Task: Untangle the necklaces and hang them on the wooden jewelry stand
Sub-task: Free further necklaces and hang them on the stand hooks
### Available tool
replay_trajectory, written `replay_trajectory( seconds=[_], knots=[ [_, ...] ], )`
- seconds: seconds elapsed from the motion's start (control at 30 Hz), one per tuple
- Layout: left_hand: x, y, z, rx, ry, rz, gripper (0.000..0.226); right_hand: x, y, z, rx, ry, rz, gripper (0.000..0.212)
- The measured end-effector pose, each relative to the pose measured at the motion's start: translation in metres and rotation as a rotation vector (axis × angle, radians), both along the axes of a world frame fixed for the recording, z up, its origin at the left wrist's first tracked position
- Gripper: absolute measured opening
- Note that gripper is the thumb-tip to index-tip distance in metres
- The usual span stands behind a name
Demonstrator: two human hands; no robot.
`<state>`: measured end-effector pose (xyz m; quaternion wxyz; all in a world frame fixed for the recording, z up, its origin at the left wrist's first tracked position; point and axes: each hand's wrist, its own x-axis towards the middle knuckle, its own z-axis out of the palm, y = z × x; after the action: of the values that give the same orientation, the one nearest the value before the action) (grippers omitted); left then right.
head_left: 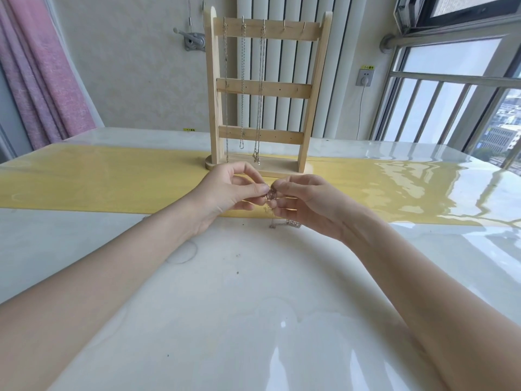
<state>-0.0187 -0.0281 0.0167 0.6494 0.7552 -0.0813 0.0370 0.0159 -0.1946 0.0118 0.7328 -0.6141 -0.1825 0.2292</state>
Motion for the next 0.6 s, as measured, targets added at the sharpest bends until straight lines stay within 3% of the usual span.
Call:
replay_trajectory(
  seconds=[0.3, 0.47, 0.6],
  knots=[
    [0.0007, -0.0029, 0.001, 0.156, -0.188, 0.094, 0.022, -0.0033, 0.0023, -0.0002, -0.202, -0.146, -0.092, 0.01],
    [0.0026, -0.0025, -0.0002, 0.042, -0.118, 0.105, 0.019, -0.0035, 0.0014, 0.0026, -0.179, -0.149, -0.139, 0.016],
    [0.0036, -0.003, -0.0044, 0.057, -0.065, 0.099, 0.016, -0.0047, 0.0008, 0.0026, -0.185, -0.14, -0.141, 0.019]
  ],
)
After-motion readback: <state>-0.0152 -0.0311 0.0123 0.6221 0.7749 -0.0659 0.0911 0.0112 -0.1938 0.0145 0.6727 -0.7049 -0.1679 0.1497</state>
